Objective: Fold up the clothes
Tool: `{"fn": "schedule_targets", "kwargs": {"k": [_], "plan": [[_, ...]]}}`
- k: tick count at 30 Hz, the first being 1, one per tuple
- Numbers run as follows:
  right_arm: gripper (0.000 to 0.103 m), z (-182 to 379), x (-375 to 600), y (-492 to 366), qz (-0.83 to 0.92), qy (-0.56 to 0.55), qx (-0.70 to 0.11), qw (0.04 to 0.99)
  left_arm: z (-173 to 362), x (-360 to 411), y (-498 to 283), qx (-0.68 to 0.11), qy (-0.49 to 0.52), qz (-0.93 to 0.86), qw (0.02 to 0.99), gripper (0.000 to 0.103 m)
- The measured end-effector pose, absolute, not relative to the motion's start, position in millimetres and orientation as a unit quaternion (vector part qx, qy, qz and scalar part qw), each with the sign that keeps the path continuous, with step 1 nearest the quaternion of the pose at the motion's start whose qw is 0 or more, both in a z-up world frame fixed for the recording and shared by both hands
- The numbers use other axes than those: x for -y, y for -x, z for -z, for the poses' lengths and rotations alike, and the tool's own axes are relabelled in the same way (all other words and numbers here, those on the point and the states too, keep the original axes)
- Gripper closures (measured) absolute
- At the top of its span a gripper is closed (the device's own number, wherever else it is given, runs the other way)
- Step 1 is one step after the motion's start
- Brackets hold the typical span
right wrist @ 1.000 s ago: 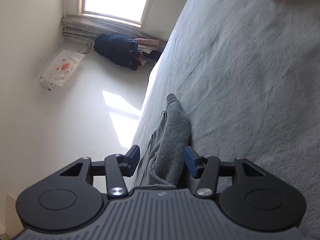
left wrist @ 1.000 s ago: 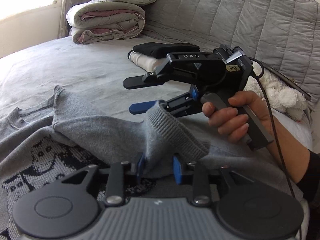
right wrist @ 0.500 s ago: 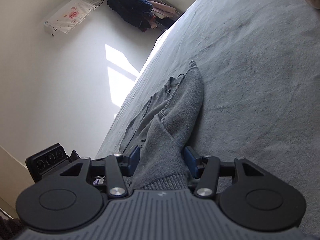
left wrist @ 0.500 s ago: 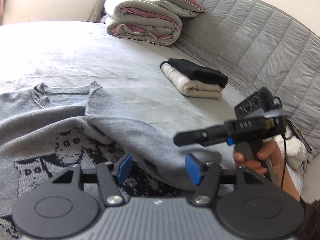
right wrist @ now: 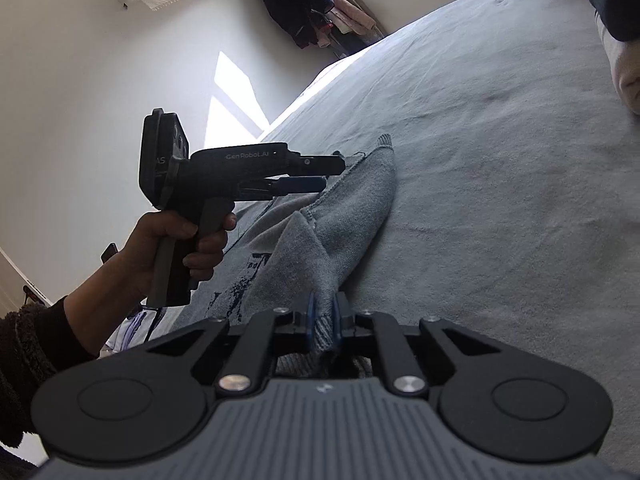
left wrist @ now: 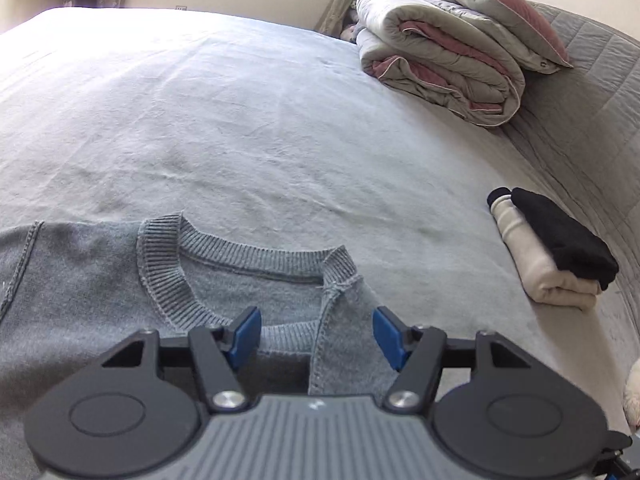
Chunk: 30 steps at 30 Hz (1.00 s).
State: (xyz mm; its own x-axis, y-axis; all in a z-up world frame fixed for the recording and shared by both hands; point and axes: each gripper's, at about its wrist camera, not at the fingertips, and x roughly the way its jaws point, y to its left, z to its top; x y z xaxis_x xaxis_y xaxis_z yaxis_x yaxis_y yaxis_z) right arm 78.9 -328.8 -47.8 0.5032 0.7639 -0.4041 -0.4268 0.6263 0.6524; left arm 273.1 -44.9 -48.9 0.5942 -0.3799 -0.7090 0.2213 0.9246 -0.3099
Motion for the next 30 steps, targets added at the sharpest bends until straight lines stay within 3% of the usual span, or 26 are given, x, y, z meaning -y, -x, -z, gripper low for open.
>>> {"fn": "schedule_targets", "kwargs": {"k": [3,6,8,9,10,12,13,14,15,16,19,30], "plan": [[0.093,48.3,331.0,-78.1,-0.358,-0.245,-0.345,0.832,54.0,47.7,-281.8,-0.430,0.117,0.158,0.881,0.043],[0.084,52.0,335.0,-77.6,-0.349,-0.255,-0.349,0.832,57.5,46.5,-284.5,-0.438,0.143,0.150,0.875,0.048],[0.083,54.0,334.8,-78.0,-0.352,-0.256,-0.352,0.829,58.5,45.6,-282.6,-0.439,0.148,0.149,0.874,0.059],[0.079,54.0,333.2,-79.1,-0.356,-0.256,-0.353,0.826,59.0,45.2,-281.6,-0.440,0.150,0.148,0.873,0.061],[0.064,54.0,330.4,-80.7,-0.360,-0.256,-0.354,0.824,59.4,44.8,-280.4,-0.441,0.151,0.146,0.873,0.064],[0.045,54.2,321.6,-85.9,-0.366,-0.250,-0.356,0.823,59.7,44.0,-278.6,-0.442,0.154,0.143,0.872,0.071],[0.045,53.8,317.0,-87.5,-0.365,-0.243,-0.355,0.826,59.8,43.7,-277.9,-0.443,0.156,0.143,0.871,0.079],[0.046,52.5,314.5,-88.2,-0.359,-0.237,-0.353,0.831,59.8,43.5,-278.1,-0.445,0.159,0.142,0.870,0.087],[0.061,50.9,312.4,-90.3,-0.353,-0.232,-0.352,0.835,59.9,43.4,-278.3,-0.446,0.162,0.142,0.869,0.091],[0.086,50.4,311.8,-92.7,-0.349,-0.232,-0.352,0.837,59.8,43.6,-278.8,-0.448,0.166,0.145,0.867,0.098],[0.097,48.4,315.9,-96.0,-0.337,-0.236,-0.335,0.848,57.3,46.0,-281.1,-0.445,0.178,0.152,0.864,0.100],[0.097,33.9,362.6,-84.3,-0.171,-0.243,-0.248,0.922,60.8,88.5,-313.0,-0.446,0.275,0.163,0.836,0.101]]}}
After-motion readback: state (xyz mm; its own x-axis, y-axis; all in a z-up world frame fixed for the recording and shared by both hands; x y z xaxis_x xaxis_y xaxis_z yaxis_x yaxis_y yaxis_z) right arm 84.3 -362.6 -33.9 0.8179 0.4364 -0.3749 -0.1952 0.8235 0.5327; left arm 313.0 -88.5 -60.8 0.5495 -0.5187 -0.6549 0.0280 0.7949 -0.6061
